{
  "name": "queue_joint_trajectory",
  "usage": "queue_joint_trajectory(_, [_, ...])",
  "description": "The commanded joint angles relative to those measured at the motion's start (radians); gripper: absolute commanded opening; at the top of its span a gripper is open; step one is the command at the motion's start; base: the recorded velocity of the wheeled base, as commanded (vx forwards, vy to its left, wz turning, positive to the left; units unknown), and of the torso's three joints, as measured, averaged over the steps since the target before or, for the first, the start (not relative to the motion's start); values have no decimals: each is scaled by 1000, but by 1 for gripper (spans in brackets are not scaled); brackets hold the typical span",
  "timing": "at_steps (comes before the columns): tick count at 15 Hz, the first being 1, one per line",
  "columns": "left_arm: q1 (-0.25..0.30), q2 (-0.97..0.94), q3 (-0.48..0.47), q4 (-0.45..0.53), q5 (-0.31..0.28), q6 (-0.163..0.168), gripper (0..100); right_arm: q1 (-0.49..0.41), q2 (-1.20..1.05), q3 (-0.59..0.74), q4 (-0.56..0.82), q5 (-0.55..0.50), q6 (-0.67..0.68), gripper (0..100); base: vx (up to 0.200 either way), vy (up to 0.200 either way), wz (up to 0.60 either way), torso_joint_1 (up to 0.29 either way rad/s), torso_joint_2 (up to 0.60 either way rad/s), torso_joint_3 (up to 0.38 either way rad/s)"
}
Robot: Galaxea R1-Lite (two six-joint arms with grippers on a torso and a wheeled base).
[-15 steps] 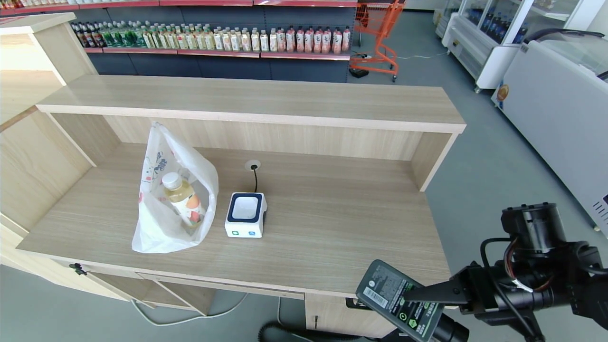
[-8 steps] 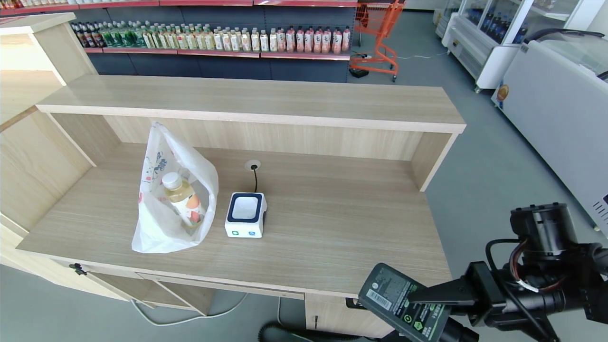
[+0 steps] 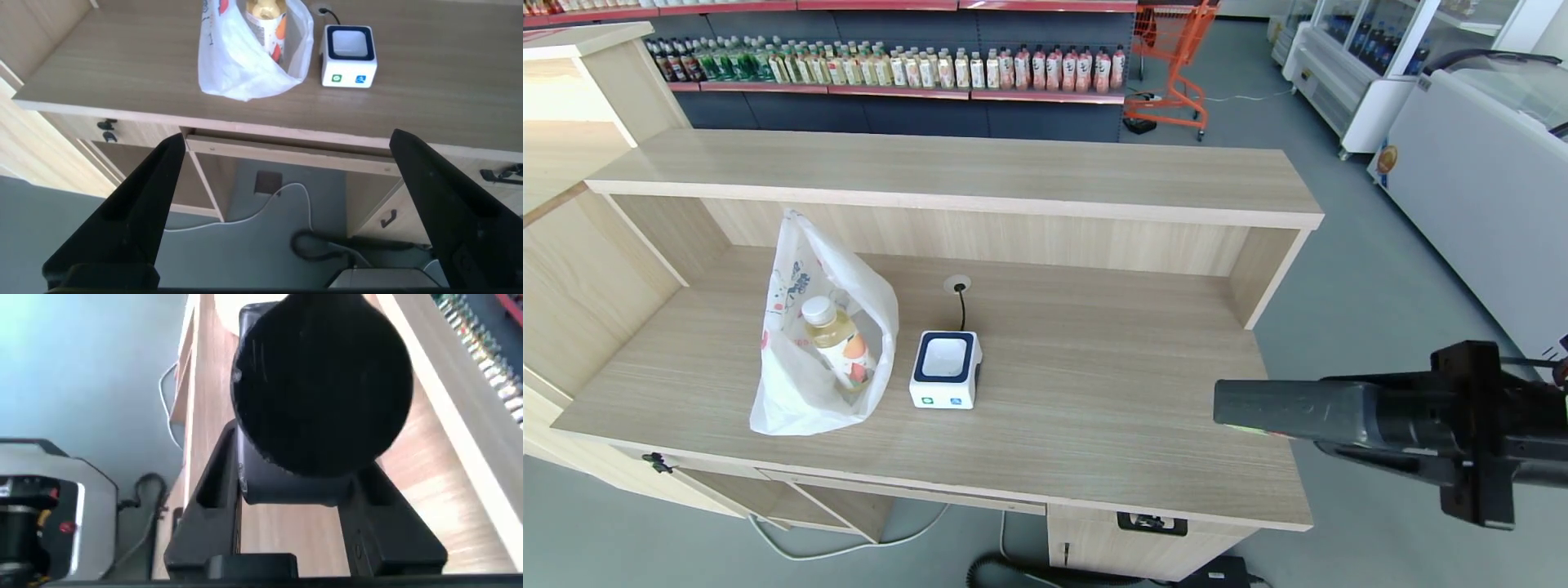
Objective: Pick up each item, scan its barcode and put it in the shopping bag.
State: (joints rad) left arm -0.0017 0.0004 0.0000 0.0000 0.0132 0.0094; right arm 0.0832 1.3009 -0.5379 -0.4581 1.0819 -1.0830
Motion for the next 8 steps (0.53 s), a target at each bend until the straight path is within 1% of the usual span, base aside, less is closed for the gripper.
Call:
queue_joint_trajectory(1, [0, 0, 0, 0, 1, 0, 100, -57, -146, -34, -13, -27, 433, 0, 0, 0, 0, 0, 0, 0])
queue_joint_trajectory(2, [0, 0, 0, 0, 1, 0, 100, -57, -187, -30, -13, -62, 646, 0, 0, 0, 0, 0, 0, 0])
queue_joint_trajectory(3, [0, 0, 0, 0, 1, 0, 100, -40, -226, -28, -7, -146, 862, 0, 0, 0, 0, 0, 0, 0])
queue_joint_trajectory(4, [0, 0, 0, 0, 1, 0, 100, -8, -236, -28, -8, -204, 986, 0, 0, 0, 0, 0, 0, 0])
queue_joint_trajectory(5, [0, 0, 0, 0, 1, 0, 100, 75, -249, -31, -13, -329, 1270, 0, 0, 0, 0, 0, 0, 0])
queue_joint_trajectory(6, [0, 0, 0, 0, 1, 0, 100, 109, -242, -31, -14, -405, 1440, 0, 0, 0, 0, 0, 0, 0])
queue_joint_trajectory(8, [0, 0, 0, 0, 1, 0, 100, 135, -229, -13, -8, -451, 1594, 0, 0, 0, 0, 0, 0, 0])
